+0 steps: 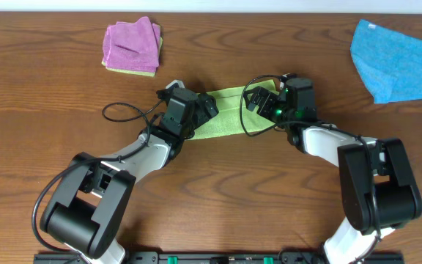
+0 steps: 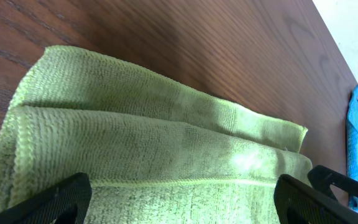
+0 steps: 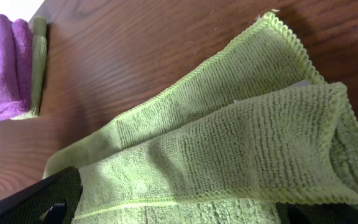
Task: Fold the cloth
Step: 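Lift the right end of the strip and fold it toward the left gripper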
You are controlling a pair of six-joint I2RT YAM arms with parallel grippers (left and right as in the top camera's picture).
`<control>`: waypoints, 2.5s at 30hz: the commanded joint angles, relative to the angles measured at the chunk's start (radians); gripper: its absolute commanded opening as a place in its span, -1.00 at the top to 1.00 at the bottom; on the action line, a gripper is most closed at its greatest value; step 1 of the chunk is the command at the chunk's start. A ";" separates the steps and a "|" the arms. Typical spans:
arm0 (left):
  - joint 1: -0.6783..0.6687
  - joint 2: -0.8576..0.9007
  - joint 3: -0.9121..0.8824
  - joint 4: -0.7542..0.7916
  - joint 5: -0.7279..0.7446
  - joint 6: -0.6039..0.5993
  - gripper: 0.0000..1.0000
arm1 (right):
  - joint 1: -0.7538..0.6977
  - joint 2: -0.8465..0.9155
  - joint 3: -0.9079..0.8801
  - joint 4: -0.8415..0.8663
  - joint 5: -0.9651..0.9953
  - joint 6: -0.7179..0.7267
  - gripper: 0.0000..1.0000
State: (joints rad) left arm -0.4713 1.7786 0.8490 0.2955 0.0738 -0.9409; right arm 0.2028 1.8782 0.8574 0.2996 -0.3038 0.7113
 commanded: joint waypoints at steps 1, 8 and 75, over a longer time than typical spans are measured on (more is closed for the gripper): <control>0.006 0.011 0.020 -0.003 -0.025 0.021 -0.91 | 0.007 0.005 0.029 0.003 -0.014 0.018 -0.99; 0.005 0.011 0.020 -0.008 -0.025 0.021 -0.90 | 0.008 0.001 0.071 0.004 -0.028 0.037 0.40; -0.103 0.207 0.020 0.312 -0.241 -0.382 -0.90 | 0.050 -0.061 0.095 0.175 -0.076 -0.085 -0.58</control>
State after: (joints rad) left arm -0.5873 1.9610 0.8745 0.5976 -0.1352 -1.3102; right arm 0.2462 1.8389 0.9379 0.4755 -0.2665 0.6373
